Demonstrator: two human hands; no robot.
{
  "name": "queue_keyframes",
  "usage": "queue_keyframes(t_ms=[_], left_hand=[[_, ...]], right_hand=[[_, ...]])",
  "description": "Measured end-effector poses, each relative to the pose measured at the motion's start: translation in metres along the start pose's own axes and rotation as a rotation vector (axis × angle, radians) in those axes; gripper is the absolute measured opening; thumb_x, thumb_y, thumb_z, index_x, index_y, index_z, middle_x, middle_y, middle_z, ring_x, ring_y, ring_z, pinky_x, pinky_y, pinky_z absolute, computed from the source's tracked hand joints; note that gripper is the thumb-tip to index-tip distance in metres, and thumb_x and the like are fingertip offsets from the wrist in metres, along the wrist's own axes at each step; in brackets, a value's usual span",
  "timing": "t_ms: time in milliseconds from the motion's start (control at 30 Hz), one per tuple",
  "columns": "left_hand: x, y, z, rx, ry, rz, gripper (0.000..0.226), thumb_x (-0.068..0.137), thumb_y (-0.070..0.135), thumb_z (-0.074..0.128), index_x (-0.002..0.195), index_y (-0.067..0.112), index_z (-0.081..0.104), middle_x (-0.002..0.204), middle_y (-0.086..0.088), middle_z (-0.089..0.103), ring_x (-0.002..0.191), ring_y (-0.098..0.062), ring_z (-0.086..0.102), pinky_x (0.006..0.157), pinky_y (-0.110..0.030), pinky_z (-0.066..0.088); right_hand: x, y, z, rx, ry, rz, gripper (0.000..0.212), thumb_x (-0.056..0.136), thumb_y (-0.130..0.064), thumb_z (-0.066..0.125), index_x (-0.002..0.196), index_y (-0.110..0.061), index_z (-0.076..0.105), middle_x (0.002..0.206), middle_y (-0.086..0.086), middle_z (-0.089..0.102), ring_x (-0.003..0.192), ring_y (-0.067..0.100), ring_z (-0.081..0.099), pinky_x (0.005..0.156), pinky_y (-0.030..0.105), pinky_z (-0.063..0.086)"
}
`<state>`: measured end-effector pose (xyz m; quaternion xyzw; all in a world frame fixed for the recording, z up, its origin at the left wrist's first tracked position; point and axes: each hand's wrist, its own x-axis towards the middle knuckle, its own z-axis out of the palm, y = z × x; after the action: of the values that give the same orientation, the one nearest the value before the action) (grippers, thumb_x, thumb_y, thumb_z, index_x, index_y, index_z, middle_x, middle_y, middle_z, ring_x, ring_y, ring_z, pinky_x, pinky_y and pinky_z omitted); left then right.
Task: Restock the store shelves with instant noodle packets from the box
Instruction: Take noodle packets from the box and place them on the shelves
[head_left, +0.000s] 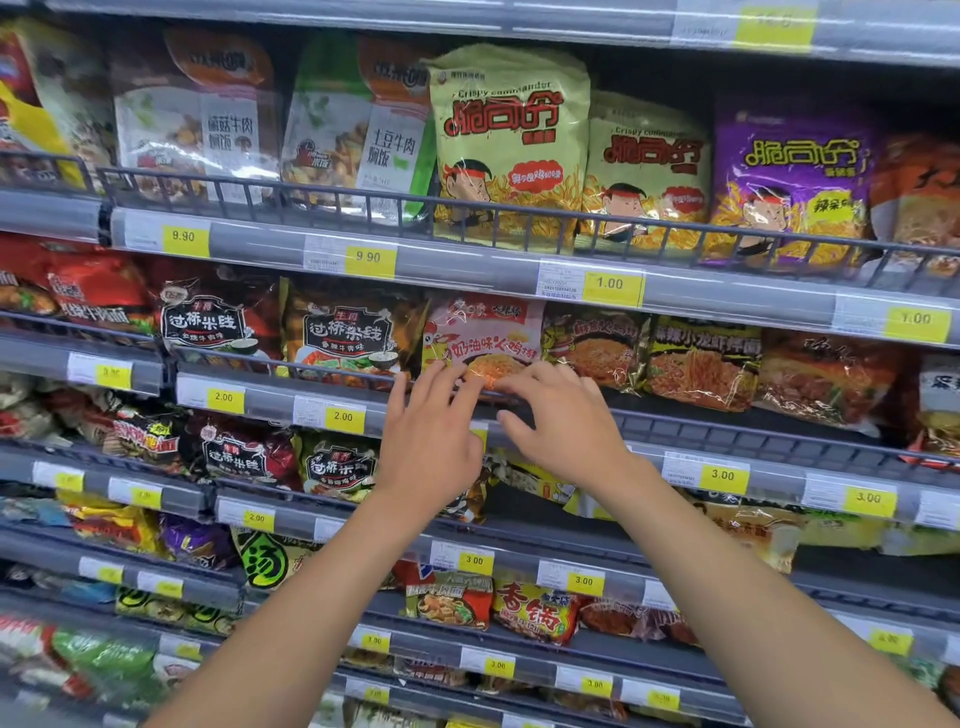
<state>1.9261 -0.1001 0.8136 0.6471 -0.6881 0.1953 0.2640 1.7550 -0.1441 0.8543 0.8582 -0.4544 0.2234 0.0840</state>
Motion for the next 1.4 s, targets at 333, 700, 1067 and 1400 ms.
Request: queue_keyframes(t_ms=[333, 700, 1067, 1400], left_hand=[[-0.031, 0.029, 0.001, -0.014, -0.025, 0.007, 0.068, 0.089, 0.026, 0.051, 0.154, 0.026, 0.03, 0.164, -0.002, 0.023, 0.154, -0.026, 0.011, 0.119, -0.059, 0.02], [-0.092, 0.092, 0.027, -0.093, -0.093, 0.046, 0.059, 0.094, 0.03, 0.048, 0.152, 0.026, 0.034, 0.165, 0.0, 0.019, 0.155, -0.023, 0.004, 0.12, -0.059, 0.014], [-0.212, 0.151, 0.105, -0.138, -0.406, 0.061, 0.056, 0.093, 0.029, 0.05, 0.148, 0.026, 0.04, 0.162, 0.0, 0.027, 0.154, -0.024, 0.011, 0.122, -0.056, 0.016], [-0.335, 0.143, 0.189, -0.137, -0.672, -0.014, 0.051, 0.094, 0.031, 0.053, 0.143, 0.023, 0.046, 0.158, -0.004, 0.034, 0.151, -0.028, 0.021, 0.119, -0.055, 0.026]], right_hand=[[-0.043, 0.012, 0.002, 0.1, 0.163, -0.017, 0.041, 0.09, -0.035, 0.06, 0.131, -0.031, 0.059, 0.133, -0.009, 0.052, 0.13, 0.015, 0.042, 0.107, 0.042, 0.038], [-0.138, 0.053, 0.018, 0.222, 0.18, 0.029, 0.038, 0.09, -0.031, 0.062, 0.128, -0.029, 0.06, 0.143, -0.003, 0.046, 0.136, 0.021, 0.04, 0.112, 0.046, 0.035], [-0.284, 0.107, 0.097, 0.291, -0.057, 0.182, 0.037, 0.087, -0.031, 0.065, 0.125, -0.028, 0.063, 0.137, -0.006, 0.049, 0.13, 0.018, 0.044, 0.103, 0.042, 0.037], [-0.411, 0.13, 0.207, 0.336, -0.37, 0.383, 0.04, 0.086, -0.039, 0.055, 0.122, -0.026, 0.066, 0.129, -0.002, 0.057, 0.118, 0.022, 0.056, 0.096, 0.046, 0.049]])
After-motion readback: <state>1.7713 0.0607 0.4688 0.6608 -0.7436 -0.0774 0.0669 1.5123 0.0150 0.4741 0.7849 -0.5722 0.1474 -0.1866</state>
